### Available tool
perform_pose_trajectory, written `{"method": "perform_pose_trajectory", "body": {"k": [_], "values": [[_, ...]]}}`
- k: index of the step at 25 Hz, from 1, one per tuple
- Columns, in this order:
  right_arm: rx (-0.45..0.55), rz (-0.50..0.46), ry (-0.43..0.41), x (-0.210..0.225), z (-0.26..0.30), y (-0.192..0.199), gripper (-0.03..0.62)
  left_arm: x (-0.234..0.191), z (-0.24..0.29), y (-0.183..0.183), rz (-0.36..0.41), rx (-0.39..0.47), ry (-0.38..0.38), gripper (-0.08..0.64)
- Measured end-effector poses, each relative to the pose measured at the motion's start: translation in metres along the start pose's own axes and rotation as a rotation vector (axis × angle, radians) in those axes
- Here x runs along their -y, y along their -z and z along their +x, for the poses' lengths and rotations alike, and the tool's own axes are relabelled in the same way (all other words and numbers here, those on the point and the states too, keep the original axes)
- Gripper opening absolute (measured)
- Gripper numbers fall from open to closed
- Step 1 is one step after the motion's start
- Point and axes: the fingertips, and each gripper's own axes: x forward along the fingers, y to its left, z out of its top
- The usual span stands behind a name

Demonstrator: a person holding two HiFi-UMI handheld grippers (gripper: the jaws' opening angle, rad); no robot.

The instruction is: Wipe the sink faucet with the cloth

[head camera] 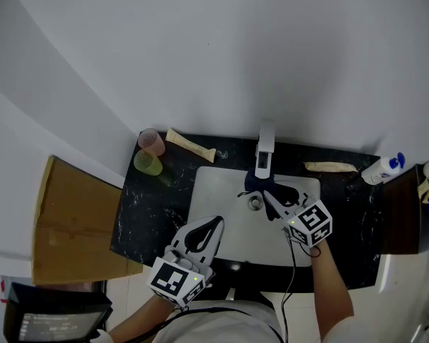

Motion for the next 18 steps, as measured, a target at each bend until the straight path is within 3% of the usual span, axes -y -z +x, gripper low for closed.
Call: {"method": "perform_pose_trajectory", "body": {"k": [9,15,18], "values": [[0.110,0.146,-0.082,-0.016,-0.001,-0.034,0.086,-0.003,-0.009,0.002,0.001,0.010,0.001,-0.002],[0.085,0.182,0.003,0.000,-0.006,-0.027,0.086,0.000,-0.009,-0.002,0.006,0.017,0.017,-0.002],[0.077,0.226,0.097,0.032,-0.031,-0.011,0.086,-0.001,-0.009,-0.003,0.009,0.020,0.023,-0.002]]}}
